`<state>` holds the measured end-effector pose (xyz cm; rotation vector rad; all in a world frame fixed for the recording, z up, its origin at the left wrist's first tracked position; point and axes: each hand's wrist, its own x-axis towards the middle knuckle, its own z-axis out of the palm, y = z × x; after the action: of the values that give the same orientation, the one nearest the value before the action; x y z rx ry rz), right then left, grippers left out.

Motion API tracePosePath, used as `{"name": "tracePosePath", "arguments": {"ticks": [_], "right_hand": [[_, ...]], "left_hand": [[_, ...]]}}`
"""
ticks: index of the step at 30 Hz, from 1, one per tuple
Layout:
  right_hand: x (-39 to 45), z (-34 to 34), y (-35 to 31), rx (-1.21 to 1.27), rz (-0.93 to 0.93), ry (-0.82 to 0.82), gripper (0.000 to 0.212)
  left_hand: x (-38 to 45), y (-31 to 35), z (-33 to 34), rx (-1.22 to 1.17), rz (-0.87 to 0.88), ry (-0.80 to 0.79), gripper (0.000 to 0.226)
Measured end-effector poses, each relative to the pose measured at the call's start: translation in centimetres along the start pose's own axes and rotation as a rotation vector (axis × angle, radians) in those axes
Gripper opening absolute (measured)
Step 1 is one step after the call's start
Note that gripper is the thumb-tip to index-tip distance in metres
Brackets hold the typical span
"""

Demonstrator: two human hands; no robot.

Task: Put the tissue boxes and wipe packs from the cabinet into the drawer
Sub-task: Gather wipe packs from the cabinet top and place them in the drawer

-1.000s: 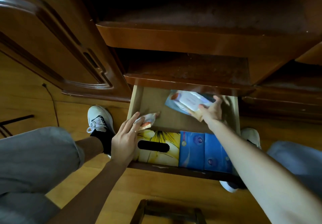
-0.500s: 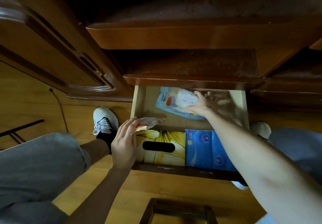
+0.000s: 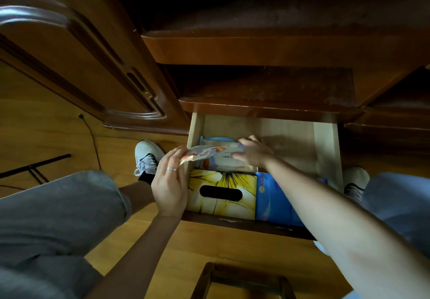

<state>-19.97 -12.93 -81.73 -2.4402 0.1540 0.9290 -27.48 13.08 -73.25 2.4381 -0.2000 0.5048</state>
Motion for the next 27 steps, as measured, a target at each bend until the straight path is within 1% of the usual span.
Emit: {"name": "tracePosePath", "arguments": {"ticks": [1,3,5,6,9,13,14,16,17,19,20,21,22,23,24,26,27], "right_hand": [[-0.4,-0.2,0.3,0.101,0.009,0.036,0.079],[-1.3,-0.8,1.2,0.224,0.034,0.185,0.070],[-2.2,-1.8,2.3,0.220,0.067,0.310,0.053],[-2.5,-2.2,2.8,0.221,0.073,0.321,0.045],[-3.7,-2.6,4.0,0.267,0.075,0.219,0.031],[-4.5,-1.0,4.6,0.217,-0.010,0.116,0.023],[-4.5,-0.5,4.4,0.206,-0.031,0.090,0.023],[-4.2,0.2,3.9,0.193,-0.056,0.063,0.031],[-4.2,0.3,3.6,0.173,-0.058,0.060,0.030],[-3.9,0.2,3.5,0.119,-0.039,0.101,0.032],[-3.7,0.0,3.8,0.123,0.000,0.139,0.032],[-3.6,-0.1,4.0,0.151,0.049,0.164,0.029],[-3.6,-0.1,4.3,0.195,0.100,0.173,0.033],[-3.6,-0.1,4.6,0.245,0.143,0.173,0.042],[-3.6,-0.2,4.8,0.281,0.158,0.180,0.047],[-3.4,-0.3,4.6,0.326,0.143,0.254,0.046],[-3.4,-0.6,4.1,0.412,0.134,0.267,0.052]], "left_hand": [[0.1,0.2,0.1,-0.005,0.003,-0.010,0.035],[0.5,0.6,0.5,-0.029,-0.030,-0.023,0.038],[0.9,1.2,1.0,-0.083,-0.095,-0.037,0.036],[1.0,1.5,1.3,-0.115,-0.124,-0.043,0.034],[1.5,2.3,2.1,-0.201,-0.185,-0.040,0.028],[1.5,3.2,2.6,-0.248,-0.234,-0.024,0.025],[1.4,3.3,2.6,-0.250,-0.230,-0.024,0.025],[1.3,3.4,2.5,-0.254,-0.216,-0.023,0.025],[1.3,3.4,2.4,-0.258,-0.217,-0.021,0.025],[1.4,3.5,2.3,-0.264,-0.243,-0.028,0.025],[1.5,3.6,2.4,-0.265,-0.258,-0.035,0.025],[1.5,3.6,2.4,-0.267,-0.270,-0.042,0.025],[1.5,3.5,2.4,-0.270,-0.274,-0.048,0.024],[1.4,3.4,2.5,-0.272,-0.266,-0.056,0.024],[1.4,3.4,2.5,-0.272,-0.251,-0.065,0.024],[1.5,3.4,2.9,-0.277,-0.214,-0.084,0.024],[1.6,3.6,3.1,-0.294,-0.196,-0.089,0.024]]}}
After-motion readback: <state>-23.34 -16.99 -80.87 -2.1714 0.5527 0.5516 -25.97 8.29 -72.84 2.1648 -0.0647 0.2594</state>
